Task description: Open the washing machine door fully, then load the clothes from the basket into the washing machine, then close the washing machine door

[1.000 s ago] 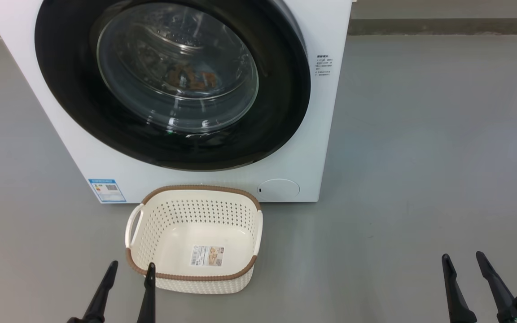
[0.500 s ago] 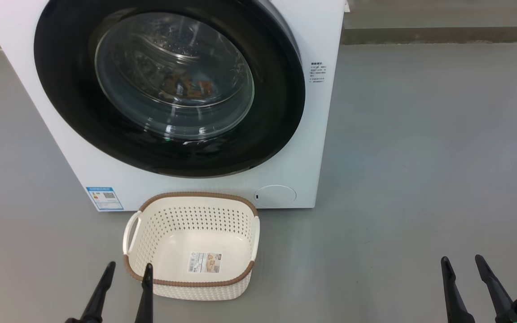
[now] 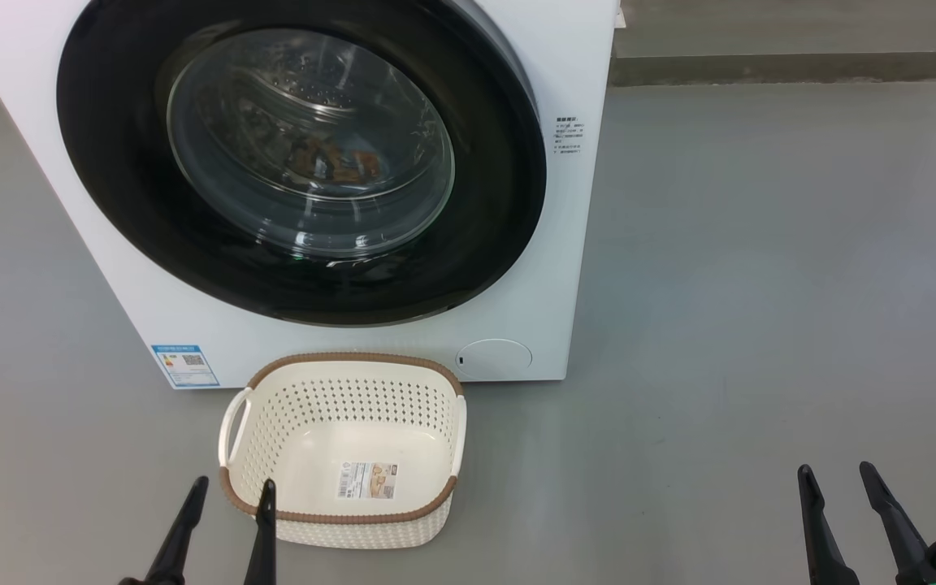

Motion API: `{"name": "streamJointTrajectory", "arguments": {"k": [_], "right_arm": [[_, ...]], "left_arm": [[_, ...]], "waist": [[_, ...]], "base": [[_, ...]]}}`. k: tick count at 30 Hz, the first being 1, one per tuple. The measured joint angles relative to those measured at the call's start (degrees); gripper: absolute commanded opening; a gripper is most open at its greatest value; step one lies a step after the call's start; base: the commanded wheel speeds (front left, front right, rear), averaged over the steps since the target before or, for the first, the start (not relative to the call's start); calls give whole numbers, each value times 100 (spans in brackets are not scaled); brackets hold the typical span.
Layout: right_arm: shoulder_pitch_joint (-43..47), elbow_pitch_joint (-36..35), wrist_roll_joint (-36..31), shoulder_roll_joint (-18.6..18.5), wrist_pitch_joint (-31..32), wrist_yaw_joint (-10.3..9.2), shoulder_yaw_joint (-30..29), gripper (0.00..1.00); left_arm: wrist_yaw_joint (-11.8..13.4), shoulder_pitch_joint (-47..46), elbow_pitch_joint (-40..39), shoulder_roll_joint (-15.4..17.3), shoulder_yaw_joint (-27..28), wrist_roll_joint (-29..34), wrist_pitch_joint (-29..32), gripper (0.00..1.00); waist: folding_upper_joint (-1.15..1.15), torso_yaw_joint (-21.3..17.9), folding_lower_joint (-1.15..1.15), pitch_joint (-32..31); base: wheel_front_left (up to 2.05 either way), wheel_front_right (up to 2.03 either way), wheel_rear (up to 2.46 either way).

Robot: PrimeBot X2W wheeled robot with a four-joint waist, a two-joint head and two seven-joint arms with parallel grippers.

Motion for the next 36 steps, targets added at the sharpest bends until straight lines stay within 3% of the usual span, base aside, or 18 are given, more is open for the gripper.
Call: {"name": "streamJointTrajectory", "arguments": {"k": [2,3,13,19,23,36], "right_arm": [[0,0,0,0,0,0,0,100],[0,57,13,5,0,0,0,0],[4,843,44,148,10,0,1,0],[2,873,360,159,113,0,1,0],[-1,898,611,159,182,0,0,0],[-71,957,1365,162,372,0,0,0]], "left_arm": [[0,0,8,0,-4,0,0,100],[0,1,47,-9,-12,0,7,0],[1,339,598,-155,-115,-13,37,0],[1,333,626,-158,-94,-405,135,0],[1,316,649,-157,-73,-665,187,0],[0,243,711,-151,29,-1486,377,0]], "waist": [[0,-2,0,2],[0,-2,0,2],[0,-5,1,4],[0,-29,14,5],[0,-43,3,22],[0,-87,1,56]], "base": [[0,0,0],[0,0,0],[0,0,0],[0,0,0],[0,0,0],[0,0,0]]}}
